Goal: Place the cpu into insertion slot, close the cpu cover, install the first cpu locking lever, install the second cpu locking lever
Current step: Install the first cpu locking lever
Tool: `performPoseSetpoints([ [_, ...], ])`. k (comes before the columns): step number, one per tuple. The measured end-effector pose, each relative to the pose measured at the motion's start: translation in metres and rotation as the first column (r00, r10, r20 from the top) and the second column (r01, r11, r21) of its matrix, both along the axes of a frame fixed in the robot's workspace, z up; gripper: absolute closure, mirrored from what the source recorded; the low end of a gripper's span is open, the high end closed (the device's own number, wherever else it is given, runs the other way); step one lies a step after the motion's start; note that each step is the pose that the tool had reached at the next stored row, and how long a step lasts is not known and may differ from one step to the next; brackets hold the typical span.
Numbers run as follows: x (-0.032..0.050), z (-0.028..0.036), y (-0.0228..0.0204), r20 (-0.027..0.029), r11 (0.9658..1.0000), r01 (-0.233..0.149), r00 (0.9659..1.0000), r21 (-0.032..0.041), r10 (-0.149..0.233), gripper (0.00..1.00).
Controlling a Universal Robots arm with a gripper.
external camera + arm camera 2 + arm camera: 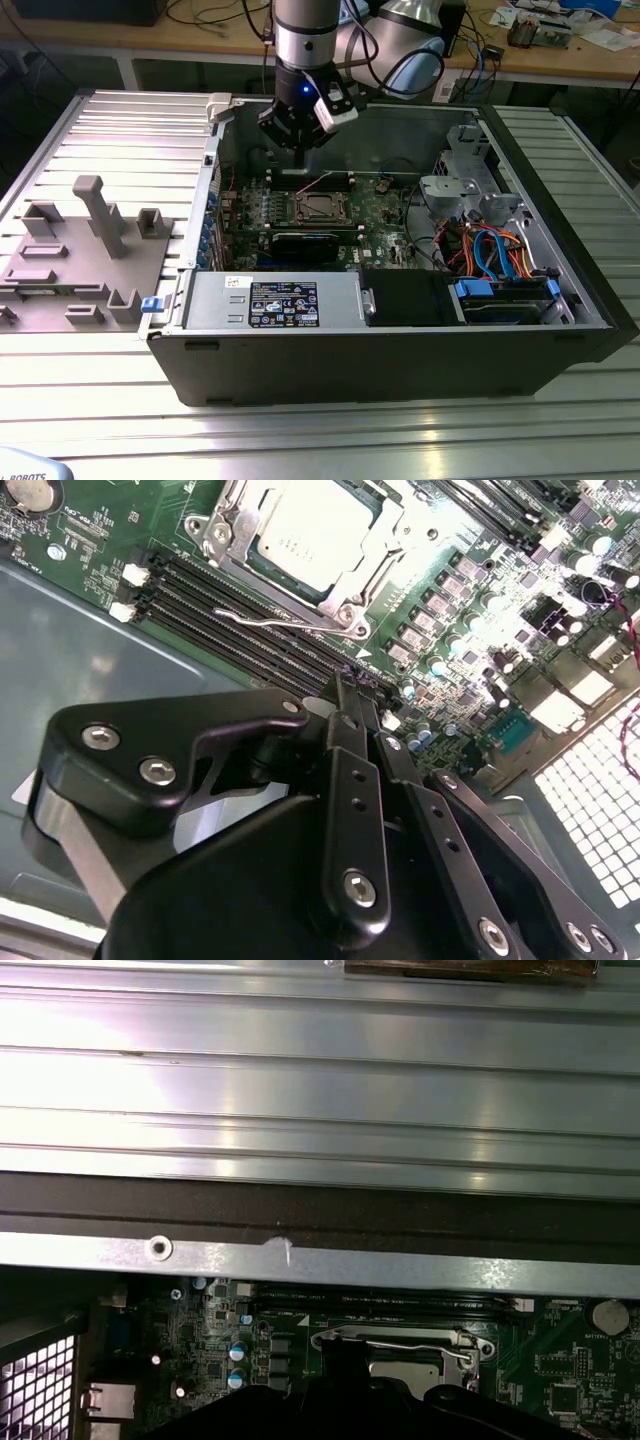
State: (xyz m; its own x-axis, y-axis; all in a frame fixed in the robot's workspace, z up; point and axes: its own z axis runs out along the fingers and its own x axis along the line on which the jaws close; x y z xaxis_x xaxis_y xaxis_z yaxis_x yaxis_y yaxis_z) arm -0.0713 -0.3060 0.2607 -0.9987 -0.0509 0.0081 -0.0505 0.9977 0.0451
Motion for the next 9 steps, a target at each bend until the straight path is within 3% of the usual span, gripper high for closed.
performPoseSetpoints([
  [9, 0.0, -0.0017, -0.0001, 0.0, 1.0, 0.0, 1.0, 0.0, 0.0, 0.89],
])
